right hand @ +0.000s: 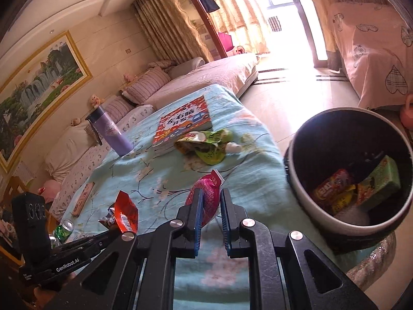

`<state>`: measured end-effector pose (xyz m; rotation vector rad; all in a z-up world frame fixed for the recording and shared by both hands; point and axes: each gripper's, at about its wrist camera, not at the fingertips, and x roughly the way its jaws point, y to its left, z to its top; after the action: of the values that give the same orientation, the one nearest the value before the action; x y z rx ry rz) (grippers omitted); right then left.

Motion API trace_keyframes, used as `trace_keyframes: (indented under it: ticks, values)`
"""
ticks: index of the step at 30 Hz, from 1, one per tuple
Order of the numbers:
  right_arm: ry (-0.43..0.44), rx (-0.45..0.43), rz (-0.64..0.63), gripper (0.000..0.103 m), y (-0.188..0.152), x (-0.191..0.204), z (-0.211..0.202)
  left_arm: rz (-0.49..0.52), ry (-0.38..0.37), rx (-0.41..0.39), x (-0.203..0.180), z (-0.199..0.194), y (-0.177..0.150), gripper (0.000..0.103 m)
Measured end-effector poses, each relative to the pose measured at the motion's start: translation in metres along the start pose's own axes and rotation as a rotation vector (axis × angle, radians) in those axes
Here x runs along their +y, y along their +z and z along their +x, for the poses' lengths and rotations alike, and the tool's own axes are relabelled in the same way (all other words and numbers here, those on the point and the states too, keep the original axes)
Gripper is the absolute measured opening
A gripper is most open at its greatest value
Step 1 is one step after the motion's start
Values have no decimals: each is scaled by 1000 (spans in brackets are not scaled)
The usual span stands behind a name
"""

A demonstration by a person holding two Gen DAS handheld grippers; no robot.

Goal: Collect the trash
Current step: 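Carry both items over the bin and open both tools to drop them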

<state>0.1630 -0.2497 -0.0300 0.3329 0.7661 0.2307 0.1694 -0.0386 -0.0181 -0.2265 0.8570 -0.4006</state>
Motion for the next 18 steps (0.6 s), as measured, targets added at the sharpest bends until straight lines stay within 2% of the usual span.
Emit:
trace_keyframes:
  ticks: [8, 18]
  values:
    - [-56, -82, 84, 13, 3, -56, -48, 110, -37, 21, -62, 20, 8, 4]
    - [-122, -145, 151, 13, 5, -111, -85, 185, -65, 49, -118, 46, 16, 4]
